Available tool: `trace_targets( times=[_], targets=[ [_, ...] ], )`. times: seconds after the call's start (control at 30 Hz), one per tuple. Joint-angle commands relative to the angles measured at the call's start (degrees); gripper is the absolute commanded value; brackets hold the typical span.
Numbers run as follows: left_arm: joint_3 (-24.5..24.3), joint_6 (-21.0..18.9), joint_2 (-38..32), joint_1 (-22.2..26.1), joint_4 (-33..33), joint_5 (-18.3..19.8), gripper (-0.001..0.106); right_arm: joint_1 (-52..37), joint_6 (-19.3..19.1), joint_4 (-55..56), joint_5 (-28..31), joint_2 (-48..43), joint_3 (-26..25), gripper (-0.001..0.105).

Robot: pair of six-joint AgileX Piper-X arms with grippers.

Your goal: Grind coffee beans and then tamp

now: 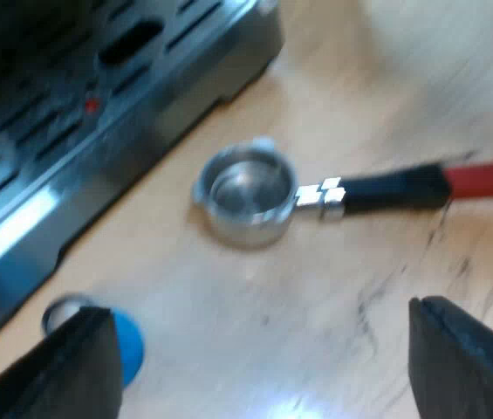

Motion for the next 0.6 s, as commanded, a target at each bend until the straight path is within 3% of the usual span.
trace_targets(
  times=[0.03, 0.2, 0.23, 0.3, 0.47, 0.6],
  targets=[
    [-0.68, -0.68, -0.21, -0.17, 2.39, -2.32, 0.069, -0.09, -3.63, -3.83, -0.08, -0.12, 0.00, 0.052],
    [-0.68, -0.68, -0.21, -0.17, 2.94, -2.31, 0.069, -0.09, -5.29, -7.95, -0.08, -0.12, 2.00, 0.053],
    [-0.68, -0.68, -0.21, -0.17, 2.94, -2.31, 0.069, -0.09, -5.86, -15.33, -0.55, -0.12, 5.01, 0.053],
    [-0.68, -0.68, -0.21, -0.17, 2.94, -2.31, 0.069, -0.09, -7.44, -19.46, -0.54, -0.12, 6.97, 0.053],
    [-0.68, -0.68, -0.21, -0.17, 2.94, -5.74, 0.069, -0.09, -10.85, -28.54, -0.54, -0.12, 11.61, 0.053],
    [-0.68, -0.78, -0.21, -0.17, 2.94, -5.90, 0.069, -0.09, -11.78, -32.85, -0.54, -0.12, 14.55, 0.064]
  ],
)
